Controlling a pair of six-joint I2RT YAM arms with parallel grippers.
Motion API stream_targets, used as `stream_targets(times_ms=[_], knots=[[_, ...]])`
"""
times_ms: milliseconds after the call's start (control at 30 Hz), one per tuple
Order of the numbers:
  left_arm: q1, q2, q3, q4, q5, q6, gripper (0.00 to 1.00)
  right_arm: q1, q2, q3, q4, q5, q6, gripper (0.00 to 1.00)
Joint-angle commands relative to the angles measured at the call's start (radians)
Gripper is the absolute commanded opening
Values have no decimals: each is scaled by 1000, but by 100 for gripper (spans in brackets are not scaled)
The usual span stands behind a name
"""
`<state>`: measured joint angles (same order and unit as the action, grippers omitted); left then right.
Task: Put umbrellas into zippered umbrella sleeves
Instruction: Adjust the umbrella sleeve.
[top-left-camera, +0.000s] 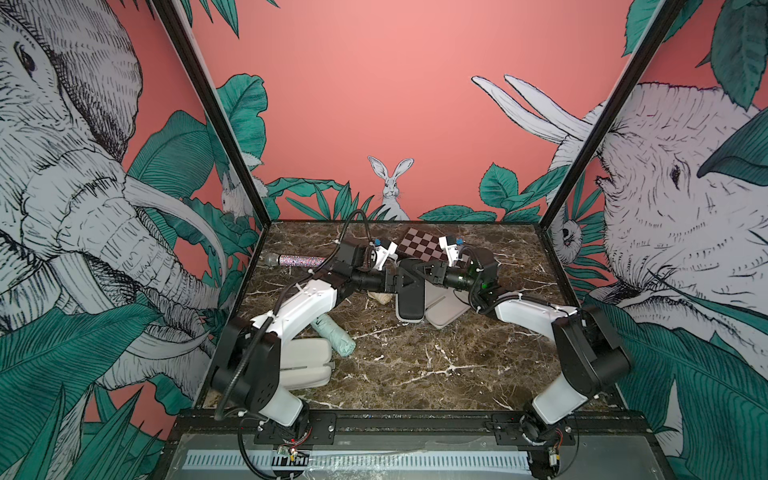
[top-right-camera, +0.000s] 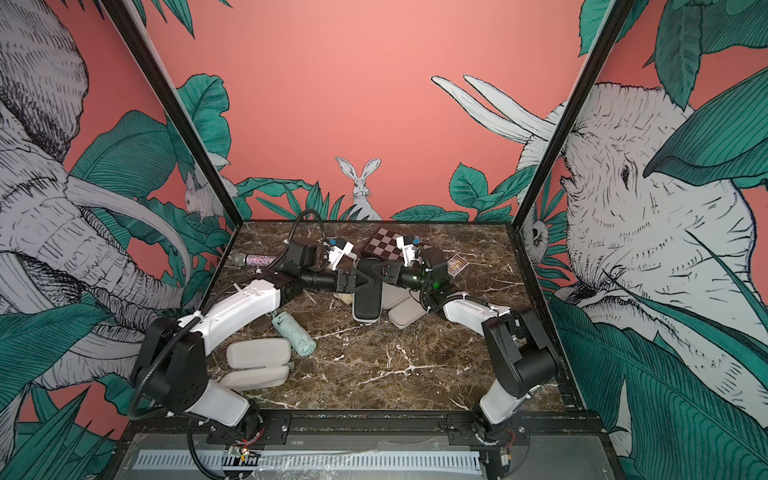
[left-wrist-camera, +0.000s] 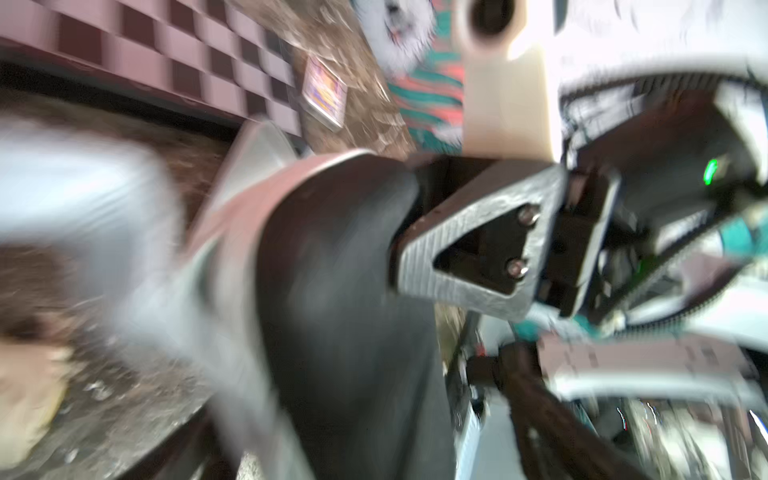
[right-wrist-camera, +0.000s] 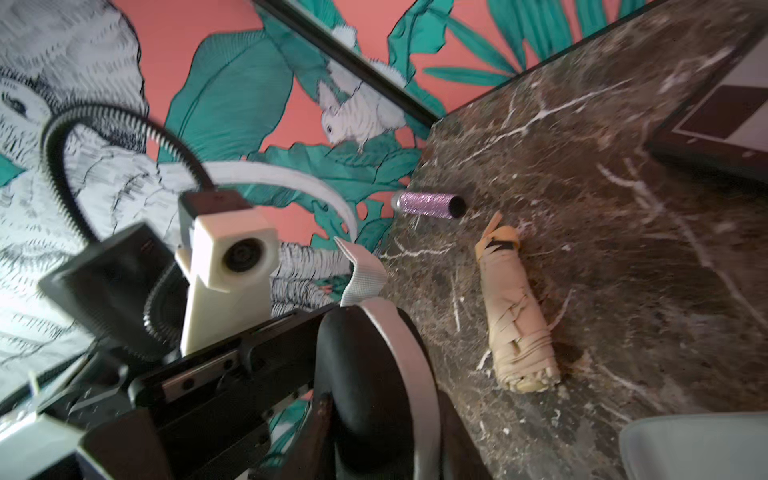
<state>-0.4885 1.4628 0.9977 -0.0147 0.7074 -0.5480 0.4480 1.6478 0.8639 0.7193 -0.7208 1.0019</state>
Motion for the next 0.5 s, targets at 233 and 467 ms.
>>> stream_targets(times_ms=[233,467], knots=[[-33,-140,-275,439,-338,-439,99,48,13,-8,282,339,201,9],[-62,-136,-359,582,-396,-523,98,72,47,11,365,383,293,10]])
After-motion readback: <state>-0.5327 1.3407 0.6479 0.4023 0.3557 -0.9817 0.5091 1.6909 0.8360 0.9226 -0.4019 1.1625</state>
